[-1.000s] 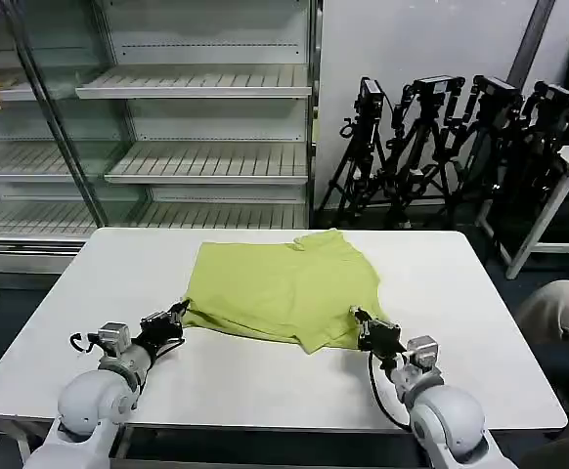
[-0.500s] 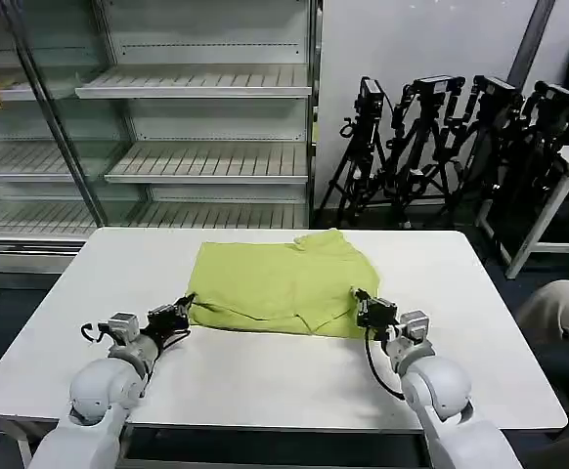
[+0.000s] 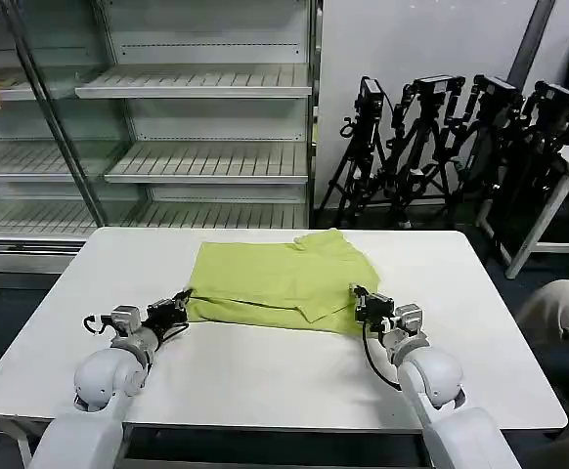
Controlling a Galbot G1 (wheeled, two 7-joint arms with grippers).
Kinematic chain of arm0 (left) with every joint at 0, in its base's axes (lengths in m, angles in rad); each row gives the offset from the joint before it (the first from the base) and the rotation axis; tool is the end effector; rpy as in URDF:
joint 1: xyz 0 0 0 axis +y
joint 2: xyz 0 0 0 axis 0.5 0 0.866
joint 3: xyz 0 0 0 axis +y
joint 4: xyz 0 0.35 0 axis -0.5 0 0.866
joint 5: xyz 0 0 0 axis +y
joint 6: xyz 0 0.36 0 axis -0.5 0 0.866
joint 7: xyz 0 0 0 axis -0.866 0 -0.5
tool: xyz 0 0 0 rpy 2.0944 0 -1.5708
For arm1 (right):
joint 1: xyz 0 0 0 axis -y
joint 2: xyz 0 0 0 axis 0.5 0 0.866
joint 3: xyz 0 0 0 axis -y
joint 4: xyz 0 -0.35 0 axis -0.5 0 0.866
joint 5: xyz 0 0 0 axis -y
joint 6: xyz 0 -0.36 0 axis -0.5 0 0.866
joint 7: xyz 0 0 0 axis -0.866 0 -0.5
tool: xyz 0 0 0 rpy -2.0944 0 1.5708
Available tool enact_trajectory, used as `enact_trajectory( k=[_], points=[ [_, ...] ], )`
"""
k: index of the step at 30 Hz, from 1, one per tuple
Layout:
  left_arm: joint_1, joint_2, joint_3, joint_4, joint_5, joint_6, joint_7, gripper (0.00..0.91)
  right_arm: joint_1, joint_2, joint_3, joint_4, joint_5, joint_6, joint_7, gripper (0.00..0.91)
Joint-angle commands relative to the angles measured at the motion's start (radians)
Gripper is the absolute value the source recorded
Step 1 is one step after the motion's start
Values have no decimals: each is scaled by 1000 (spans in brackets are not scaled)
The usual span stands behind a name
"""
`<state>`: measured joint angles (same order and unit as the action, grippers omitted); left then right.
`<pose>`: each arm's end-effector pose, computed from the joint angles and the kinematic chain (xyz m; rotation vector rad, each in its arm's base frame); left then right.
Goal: Fold and organize the clothes.
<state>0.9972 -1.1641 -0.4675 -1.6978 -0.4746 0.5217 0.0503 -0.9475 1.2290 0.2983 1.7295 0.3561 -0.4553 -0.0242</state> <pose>0.3705 0.1020 -0.2693 -0.2389 -2.7517 0.0680 0.3749 -0.0234 -0.2668 0.4143 -2.8294 0.0553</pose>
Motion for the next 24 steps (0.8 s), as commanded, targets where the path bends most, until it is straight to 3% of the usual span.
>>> enact_trajectory(
  k=[1,2,3,4,5,16,24],
  points=[
    [-18,2,7,38,12,-3,5,20,12,1,-2,-18,-2,3,-2,0],
    [-18,2,10,40,15,-5,6,91,12,1,-3,-20,-2,3,-2,0],
    [-18,1,12,43,20,-7,7,907,13,1,-4,-22,-5,4,-2,141],
    [-18,0,13,43,21,-8,6,907,13,2,-5,-24,-5,5,-3,736],
    [-19,-2,14,45,23,-9,7,907,14,3,-5,-26,-6,6,-4,907],
    [9,28,-9,-16,42,-72,38,907,33,1,3,-47,-11,-2,-3,907],
    [183,99,-55,-182,9,-15,27,907,-153,-98,46,178,68,-50,34,907]
  ],
)
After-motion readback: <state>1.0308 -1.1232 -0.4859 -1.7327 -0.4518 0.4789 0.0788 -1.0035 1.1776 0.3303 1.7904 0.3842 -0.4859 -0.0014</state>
